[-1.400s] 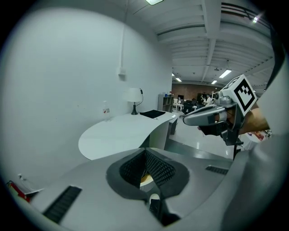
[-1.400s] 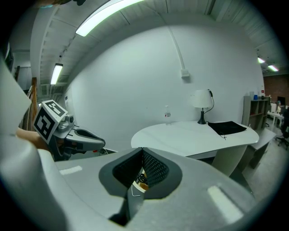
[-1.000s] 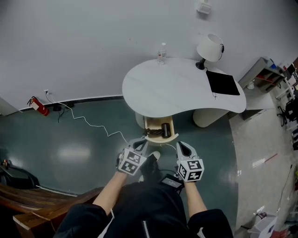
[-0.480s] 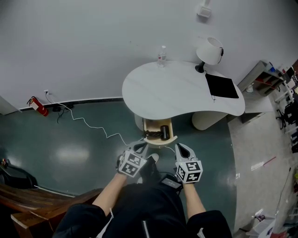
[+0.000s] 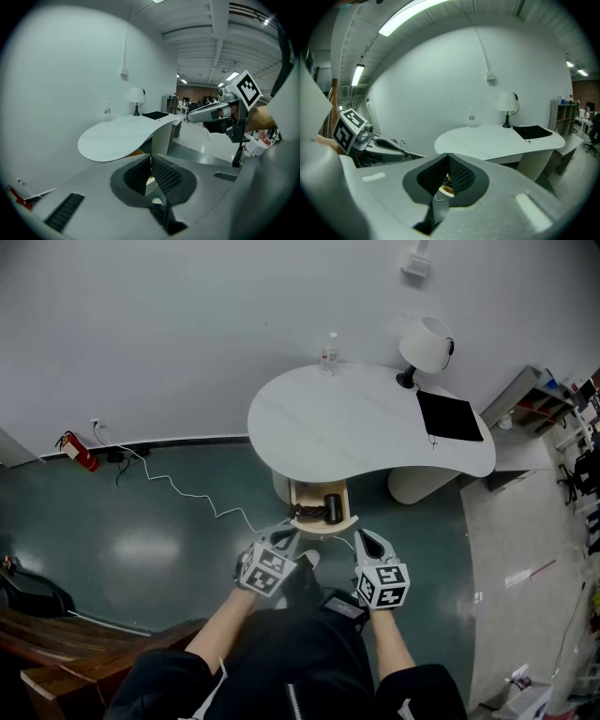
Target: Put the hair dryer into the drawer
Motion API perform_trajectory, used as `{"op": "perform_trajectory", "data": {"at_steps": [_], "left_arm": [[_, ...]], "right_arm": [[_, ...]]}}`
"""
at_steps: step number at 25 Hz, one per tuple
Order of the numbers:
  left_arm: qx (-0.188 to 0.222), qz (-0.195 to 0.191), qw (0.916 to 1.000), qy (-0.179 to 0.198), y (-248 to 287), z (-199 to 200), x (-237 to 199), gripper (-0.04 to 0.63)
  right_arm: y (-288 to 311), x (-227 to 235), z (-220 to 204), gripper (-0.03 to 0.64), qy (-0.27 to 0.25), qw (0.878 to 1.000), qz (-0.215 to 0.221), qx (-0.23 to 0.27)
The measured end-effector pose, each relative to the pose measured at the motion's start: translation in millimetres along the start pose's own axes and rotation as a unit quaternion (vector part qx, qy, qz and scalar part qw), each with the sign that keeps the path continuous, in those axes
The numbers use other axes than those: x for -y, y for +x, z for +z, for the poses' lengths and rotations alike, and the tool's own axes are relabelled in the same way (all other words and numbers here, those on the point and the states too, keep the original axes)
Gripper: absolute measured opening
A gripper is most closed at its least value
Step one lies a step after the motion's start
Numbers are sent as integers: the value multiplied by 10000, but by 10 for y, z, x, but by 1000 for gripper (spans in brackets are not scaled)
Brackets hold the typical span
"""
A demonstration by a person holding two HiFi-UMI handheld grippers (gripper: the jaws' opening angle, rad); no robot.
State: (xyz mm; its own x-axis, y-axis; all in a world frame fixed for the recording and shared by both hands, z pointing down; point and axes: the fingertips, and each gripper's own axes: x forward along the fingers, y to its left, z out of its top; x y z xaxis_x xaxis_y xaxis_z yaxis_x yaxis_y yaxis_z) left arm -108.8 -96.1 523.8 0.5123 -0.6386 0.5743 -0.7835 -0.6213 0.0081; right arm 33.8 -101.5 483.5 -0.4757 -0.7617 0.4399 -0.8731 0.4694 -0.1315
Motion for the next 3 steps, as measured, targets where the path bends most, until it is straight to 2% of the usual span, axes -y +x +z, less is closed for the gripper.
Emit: {"op": "perform_trajectory", "data": {"at_steps": [3], "left_arm": [[-48,31,10000,-4,26,-12,-47,14]], "right_arm": [[37,19,14,3,-7,10000,-3,-14]]}}
